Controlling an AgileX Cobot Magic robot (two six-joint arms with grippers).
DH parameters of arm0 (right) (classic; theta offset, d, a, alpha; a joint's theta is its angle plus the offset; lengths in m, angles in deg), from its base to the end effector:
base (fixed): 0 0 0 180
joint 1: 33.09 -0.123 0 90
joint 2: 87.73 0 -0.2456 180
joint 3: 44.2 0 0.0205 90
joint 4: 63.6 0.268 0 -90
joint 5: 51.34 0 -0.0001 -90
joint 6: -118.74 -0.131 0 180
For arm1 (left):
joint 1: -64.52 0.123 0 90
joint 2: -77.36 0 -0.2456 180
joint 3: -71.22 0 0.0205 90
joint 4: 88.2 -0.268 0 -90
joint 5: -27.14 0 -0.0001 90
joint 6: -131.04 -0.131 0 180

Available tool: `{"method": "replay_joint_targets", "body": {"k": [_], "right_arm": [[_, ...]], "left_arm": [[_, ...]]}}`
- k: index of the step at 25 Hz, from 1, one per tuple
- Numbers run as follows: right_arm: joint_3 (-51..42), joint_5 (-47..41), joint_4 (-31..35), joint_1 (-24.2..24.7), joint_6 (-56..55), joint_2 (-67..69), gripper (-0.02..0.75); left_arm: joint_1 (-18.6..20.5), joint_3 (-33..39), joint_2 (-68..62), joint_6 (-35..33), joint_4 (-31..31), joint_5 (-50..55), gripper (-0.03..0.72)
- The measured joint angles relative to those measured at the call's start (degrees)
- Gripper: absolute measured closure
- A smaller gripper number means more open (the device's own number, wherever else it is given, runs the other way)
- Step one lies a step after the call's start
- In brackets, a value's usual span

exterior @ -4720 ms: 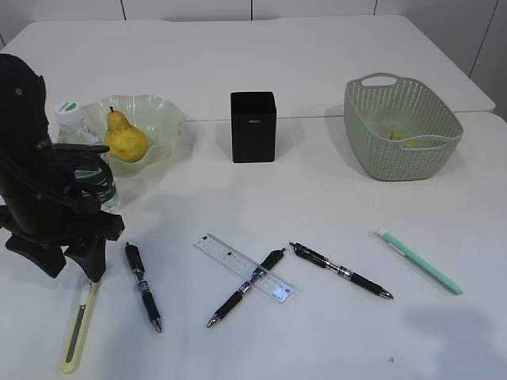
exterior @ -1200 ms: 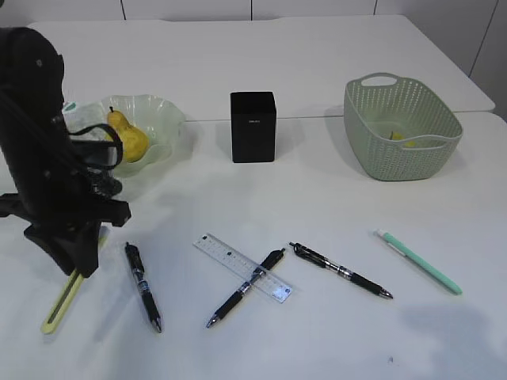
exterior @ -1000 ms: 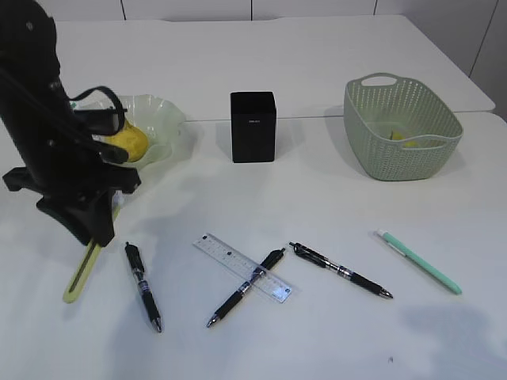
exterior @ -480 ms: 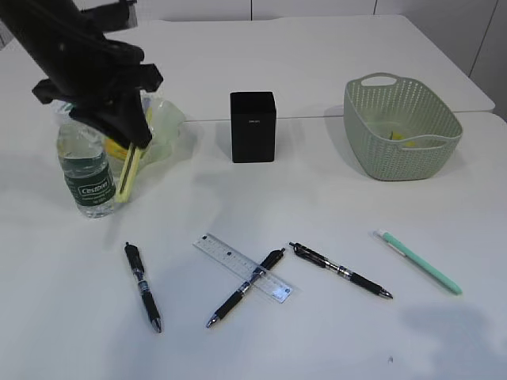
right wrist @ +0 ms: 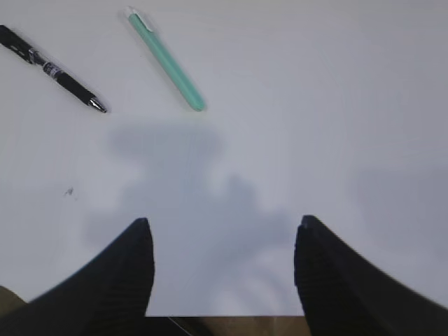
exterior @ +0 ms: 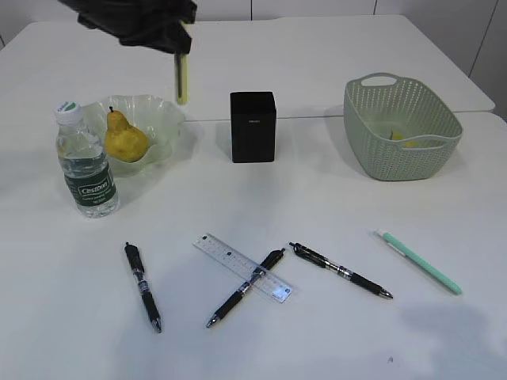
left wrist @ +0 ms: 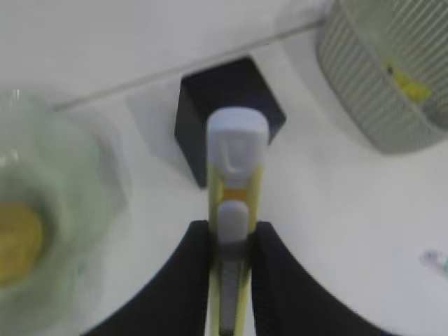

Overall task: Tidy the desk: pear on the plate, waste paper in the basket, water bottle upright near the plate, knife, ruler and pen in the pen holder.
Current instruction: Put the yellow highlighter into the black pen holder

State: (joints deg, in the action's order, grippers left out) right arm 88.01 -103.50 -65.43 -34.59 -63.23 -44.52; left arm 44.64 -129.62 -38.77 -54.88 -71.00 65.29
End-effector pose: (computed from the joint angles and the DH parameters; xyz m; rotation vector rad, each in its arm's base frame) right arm 0.1678 0.0011 0.2021 -0.0037 2.4980 -0.0145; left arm 0.4360 -0.1831 0.2527 0.3411 2.3103 -0.4559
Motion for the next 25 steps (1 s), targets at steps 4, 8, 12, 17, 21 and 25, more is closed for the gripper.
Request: {"method": "replay_joint_targets", "body": {"k": [4, 8, 12, 17, 21, 25], "right_arm": [[0.0, 0.7, 0.0, 0.0, 0.0, 0.0, 0.242], [0.0, 1.8, 0.0, 0.0, 0.0, 0.0, 0.242], [0.0, 2.8, -0.1, 0.0, 0.0, 0.0, 0.242], [0.0, 3.4, -0.2, 0.0, 0.0, 0.0, 0.242], [0.0, 3.5, -0.8, 0.0, 0.0, 0.0, 0.242], [0.0, 4.6, -0.9, 0.0, 0.1, 0.0, 0.243]], "left_arm": [[-2.9, 0.0, -2.7, -2.5, 0.2, -13.9, 0.594], [-5.7, 0.0, -7.1, -3.0, 0.3, -25.2, 0.594], [-7.3, 0.0, -11.6, -3.1, 0.7, -34.2, 0.594], [-7.9, 0.0, -15.1, -3.1, 0.9, -43.1, 0.594], [-7.9, -0.1, -17.2, -3.1, 1.0, -47.6, 0.594], [-7.9, -0.1, -19.3, -3.1, 1.1, -50.2, 0.593]]}}
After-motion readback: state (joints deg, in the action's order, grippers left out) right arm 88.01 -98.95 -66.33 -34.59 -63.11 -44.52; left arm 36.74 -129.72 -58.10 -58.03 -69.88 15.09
